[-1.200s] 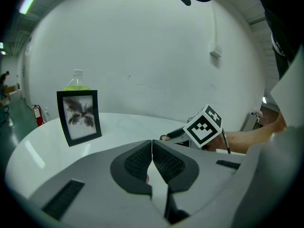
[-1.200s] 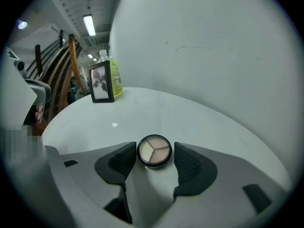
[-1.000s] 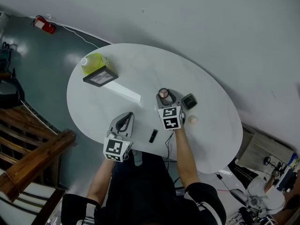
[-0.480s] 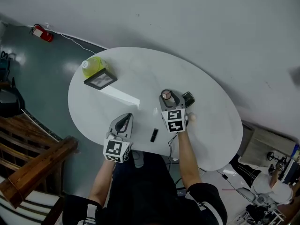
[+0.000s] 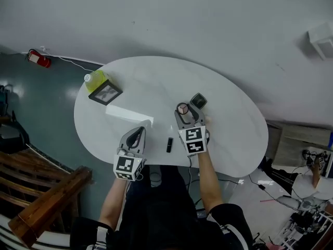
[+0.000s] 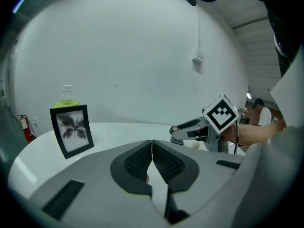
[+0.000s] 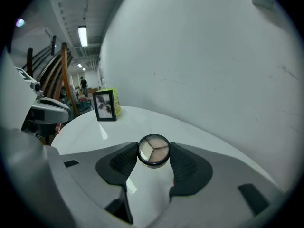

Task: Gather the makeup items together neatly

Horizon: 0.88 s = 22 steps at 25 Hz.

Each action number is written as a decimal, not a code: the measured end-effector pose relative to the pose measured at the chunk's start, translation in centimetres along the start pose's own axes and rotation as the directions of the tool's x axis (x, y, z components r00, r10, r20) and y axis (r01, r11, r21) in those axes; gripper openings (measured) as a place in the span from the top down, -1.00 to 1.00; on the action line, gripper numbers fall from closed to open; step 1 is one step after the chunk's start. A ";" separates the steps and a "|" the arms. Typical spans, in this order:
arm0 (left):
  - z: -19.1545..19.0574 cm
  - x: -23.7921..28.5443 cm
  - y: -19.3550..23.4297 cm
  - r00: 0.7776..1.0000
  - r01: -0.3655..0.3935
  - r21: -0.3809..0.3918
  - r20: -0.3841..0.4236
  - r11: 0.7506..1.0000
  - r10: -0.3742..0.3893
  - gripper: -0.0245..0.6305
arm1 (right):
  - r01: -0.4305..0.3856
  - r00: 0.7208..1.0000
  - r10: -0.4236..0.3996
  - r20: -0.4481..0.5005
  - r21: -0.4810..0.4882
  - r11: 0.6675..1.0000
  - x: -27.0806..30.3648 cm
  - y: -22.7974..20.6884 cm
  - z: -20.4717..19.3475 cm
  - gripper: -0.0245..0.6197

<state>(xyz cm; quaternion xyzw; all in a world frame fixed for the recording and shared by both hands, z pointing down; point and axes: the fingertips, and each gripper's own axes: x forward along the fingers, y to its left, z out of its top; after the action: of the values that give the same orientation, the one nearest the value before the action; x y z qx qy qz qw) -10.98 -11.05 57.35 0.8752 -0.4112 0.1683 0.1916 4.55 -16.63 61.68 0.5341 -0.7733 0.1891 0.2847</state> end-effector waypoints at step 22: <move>-4.0 -1.9 -5.8 0.986 0.161 0.087 -0.065 0.983 -0.156 0.86 | 0.113 0.992 -0.107 -0.062 0.105 0.988 -7.7 2.6 -9.7 0.19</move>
<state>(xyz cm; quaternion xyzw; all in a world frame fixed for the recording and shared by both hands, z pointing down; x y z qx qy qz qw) -8.11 -4.52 58.83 0.9079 -0.3262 0.1964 0.1754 6.48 -4.34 64.22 0.5851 -0.7230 0.2296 0.2868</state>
